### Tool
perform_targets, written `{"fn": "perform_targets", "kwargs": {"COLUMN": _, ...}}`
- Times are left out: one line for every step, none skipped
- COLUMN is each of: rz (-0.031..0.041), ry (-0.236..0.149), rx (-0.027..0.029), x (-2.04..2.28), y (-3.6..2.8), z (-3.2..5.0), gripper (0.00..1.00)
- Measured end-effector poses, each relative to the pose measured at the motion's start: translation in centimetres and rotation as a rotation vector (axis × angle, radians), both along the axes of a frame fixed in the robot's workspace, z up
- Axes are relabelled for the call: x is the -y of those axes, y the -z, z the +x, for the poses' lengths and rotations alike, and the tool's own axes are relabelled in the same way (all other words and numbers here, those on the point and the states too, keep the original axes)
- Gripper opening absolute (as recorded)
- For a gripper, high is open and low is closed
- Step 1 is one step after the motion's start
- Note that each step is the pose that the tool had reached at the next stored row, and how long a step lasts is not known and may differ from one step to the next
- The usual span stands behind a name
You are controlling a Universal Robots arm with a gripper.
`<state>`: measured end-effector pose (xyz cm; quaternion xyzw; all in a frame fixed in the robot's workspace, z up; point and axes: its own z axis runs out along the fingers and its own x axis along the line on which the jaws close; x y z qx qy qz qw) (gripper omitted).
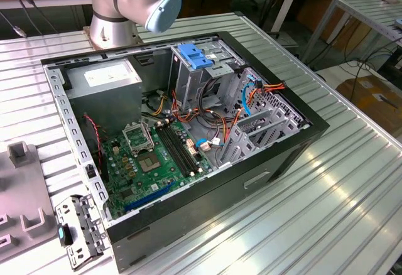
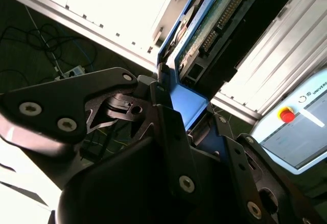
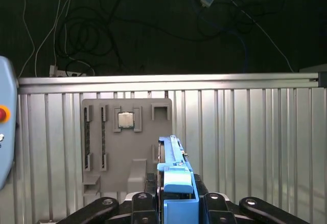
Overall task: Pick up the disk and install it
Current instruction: 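Pick up the disk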
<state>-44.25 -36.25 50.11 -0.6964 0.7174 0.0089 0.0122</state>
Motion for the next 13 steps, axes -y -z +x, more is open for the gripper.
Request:
{"fn": "perform_targets", "kwargs": {"rz": 0.0, "ry": 0.0, "rx": 0.0, "x": 0.0, "y": 0.0, "z": 0.05, "gripper": 0.37}}
{"fn": "perform_targets", "kwargs": {"rz": 0.0001, "ry": 0.0, "rx": 0.0, "x": 0.0, "y": 0.01, "z": 0.12, "gripper": 0.37}}
{"fn": "perform_targets", "kwargs": {"rz": 0.0, "ry": 0.0, "rx": 0.0, "x": 0.0, "y": 0.0, "z": 0.21, "gripper": 0.37}}
{"fn": "perform_targets", "kwargs": {"rz": 0.0, "ry": 0.0, "rx": 0.0, "x": 0.0, "y": 0.0, "z": 0.3, "gripper": 0.37}}
{"fn": "perform_targets", "kwargs": {"rz": 0.0001, "ry": 0.0, "rx": 0.0001, "x": 0.0, "y": 0.01, "z": 0.39, "gripper": 0.37}}
{"fn": "perform_targets", "kwargs": {"rz": 0.0, "ry": 0.0, "rx": 0.0, "x": 0.0, "y": 0.0, "z": 0.5, "gripper": 0.37}}
{"fn": "perform_targets", "kwargs": {"rz": 0.0, "ry": 0.0, "rx": 0.0001, "x": 0.0, "y": 0.0, "z": 0.59, "gripper": 0.37}}
{"fn": "perform_targets", "kwargs": {"rz": 0.0, "ry": 0.0, "rx": 0.0, "x": 0.0, "y": 0.0, "z": 0.68, "gripper": 0.37}}
{"fn": "perform_targets", "kwargs": {"rz": 0.0, "ry": 0.0, "rx": 0.0, "x": 0.0, "y": 0.0, "z": 0.74, "gripper": 0.37}}
{"fn": "perform_targets", "kwargs": {"rz": 0.0001, "ry": 0.0, "rx": 0.0001, "x": 0.0, "y": 0.01, "z": 0.84, "gripper": 0.37}}
{"fn": "perform_targets", "kwargs": {"rz": 0.0001, "ry": 0.0, "rx": 0.0001, "x": 0.0, "y": 0.01, "z": 0.91, "gripper": 0.37}}
{"fn": "perform_targets", "kwargs": {"rz": 0.0, "ry": 0.0, "rx": 0.0001, "x": 0.0, "y": 0.01, "z": 0.99, "gripper": 0.37}}
{"fn": "perform_targets", "kwargs": {"rz": 0.0, "ry": 0.0, "rx": 0.0, "x": 0.0, "y": 0.0, "z": 1.08, "gripper": 0.37}}
